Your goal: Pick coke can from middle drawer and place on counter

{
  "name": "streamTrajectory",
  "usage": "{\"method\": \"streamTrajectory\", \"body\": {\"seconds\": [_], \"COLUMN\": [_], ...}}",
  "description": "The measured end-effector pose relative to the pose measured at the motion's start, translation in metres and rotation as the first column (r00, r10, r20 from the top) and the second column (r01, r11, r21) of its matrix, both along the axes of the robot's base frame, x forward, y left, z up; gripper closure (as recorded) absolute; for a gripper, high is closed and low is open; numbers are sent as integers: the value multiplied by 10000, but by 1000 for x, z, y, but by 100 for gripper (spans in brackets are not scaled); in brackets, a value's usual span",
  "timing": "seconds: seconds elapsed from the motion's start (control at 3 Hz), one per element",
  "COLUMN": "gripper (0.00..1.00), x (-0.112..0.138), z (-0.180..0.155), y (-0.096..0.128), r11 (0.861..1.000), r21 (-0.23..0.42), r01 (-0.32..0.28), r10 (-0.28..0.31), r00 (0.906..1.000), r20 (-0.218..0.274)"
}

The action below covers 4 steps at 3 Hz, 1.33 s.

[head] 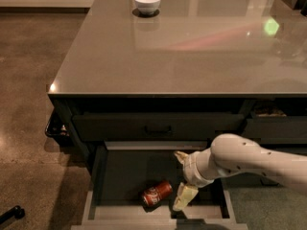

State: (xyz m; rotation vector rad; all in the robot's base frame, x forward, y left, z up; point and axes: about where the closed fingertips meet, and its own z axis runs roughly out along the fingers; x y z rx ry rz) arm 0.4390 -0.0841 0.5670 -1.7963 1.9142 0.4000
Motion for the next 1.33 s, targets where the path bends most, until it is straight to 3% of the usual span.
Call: {"method": "streamTrajectory", "body": {"seconds": [0.33, 0.67, 1.0, 1.33], "gripper": [0, 0, 0, 0], "x": [10, 10, 17, 25], "z": [-1, -1, -34, -77], "y": [1, 1, 20, 53], "r11": [9997, 9997, 9992, 9932], "r21": [94, 94, 400, 828], "r01": [219, 218, -83, -824], "r10": [-222, -221, 66, 772], "r00": [9993, 9993, 9991, 9949], "r20": [297, 297, 419, 648]}}
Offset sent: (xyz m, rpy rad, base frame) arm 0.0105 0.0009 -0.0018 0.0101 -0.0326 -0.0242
